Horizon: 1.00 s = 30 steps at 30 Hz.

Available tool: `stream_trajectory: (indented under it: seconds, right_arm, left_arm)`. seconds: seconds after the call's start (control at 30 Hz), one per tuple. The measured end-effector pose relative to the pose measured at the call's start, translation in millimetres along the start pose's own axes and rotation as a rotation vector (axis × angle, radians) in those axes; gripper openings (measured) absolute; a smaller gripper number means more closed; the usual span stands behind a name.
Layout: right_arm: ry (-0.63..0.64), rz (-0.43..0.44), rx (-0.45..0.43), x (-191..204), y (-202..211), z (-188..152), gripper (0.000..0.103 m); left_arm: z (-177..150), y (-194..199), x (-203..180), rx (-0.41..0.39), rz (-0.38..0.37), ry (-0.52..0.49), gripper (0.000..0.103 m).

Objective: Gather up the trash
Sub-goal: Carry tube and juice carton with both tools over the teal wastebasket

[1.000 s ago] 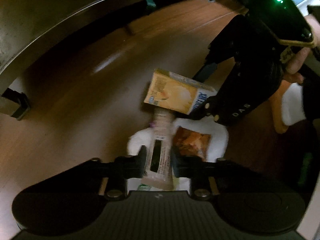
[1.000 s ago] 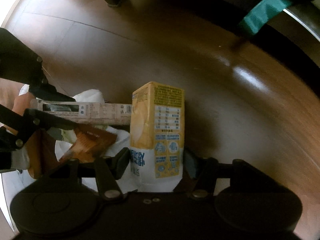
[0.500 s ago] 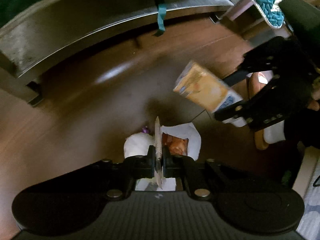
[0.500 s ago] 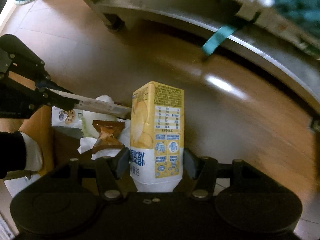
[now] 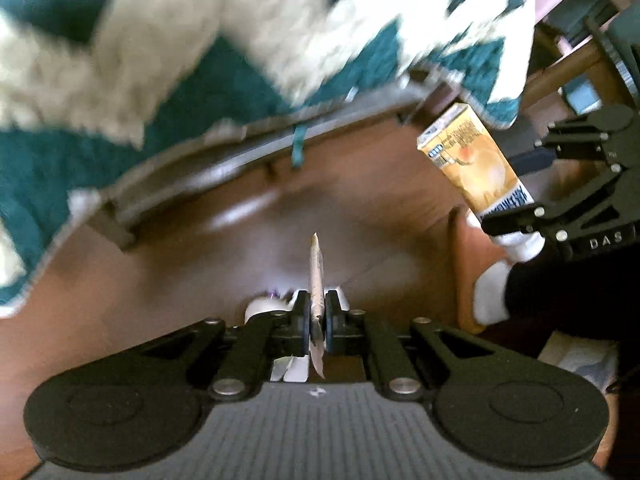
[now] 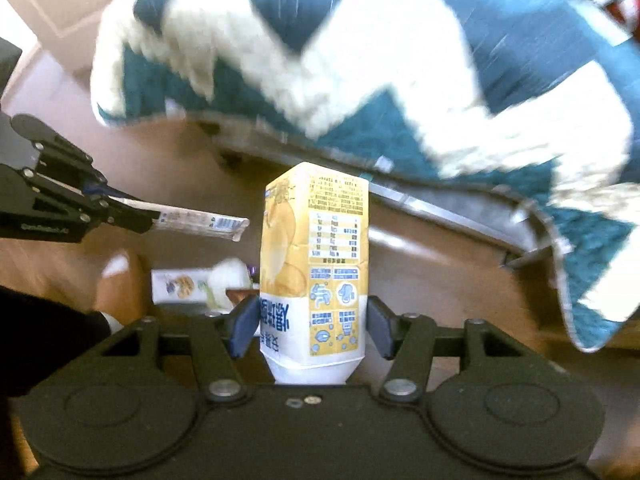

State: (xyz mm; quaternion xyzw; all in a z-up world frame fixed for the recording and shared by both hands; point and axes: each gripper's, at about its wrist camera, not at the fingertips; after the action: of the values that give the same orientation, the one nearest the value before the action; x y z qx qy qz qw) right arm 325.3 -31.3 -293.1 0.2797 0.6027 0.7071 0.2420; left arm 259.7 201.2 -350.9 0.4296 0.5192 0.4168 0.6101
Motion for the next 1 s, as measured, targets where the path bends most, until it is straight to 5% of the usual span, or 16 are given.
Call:
stream_trajectory:
  seconds: [0.53,1.0]
  right_arm:
    - [0.066,-0.294,-0.388,6.0,246.4,-92.6,0.056]
    - [-0.073,-0.485,-0.625,-51.0,394.9,-173.0,0.056]
  left_arm:
    - [-7.8,208.8,-149.6,-0.425,0.122,-0.073,0.006]
    - [12.0,317.8,-318.1,-0.708,0.041,-0.240,0.006]
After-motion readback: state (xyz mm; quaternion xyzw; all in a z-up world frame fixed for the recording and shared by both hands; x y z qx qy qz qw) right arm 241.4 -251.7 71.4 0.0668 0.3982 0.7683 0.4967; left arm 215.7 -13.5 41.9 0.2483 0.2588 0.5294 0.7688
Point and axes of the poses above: each gripper's, at about its wrist camera, not at the fingertips, and y roughly against the way its jaws point, x to its left, z to its top, and after that the axes turned 11 degrees about x, right-handed
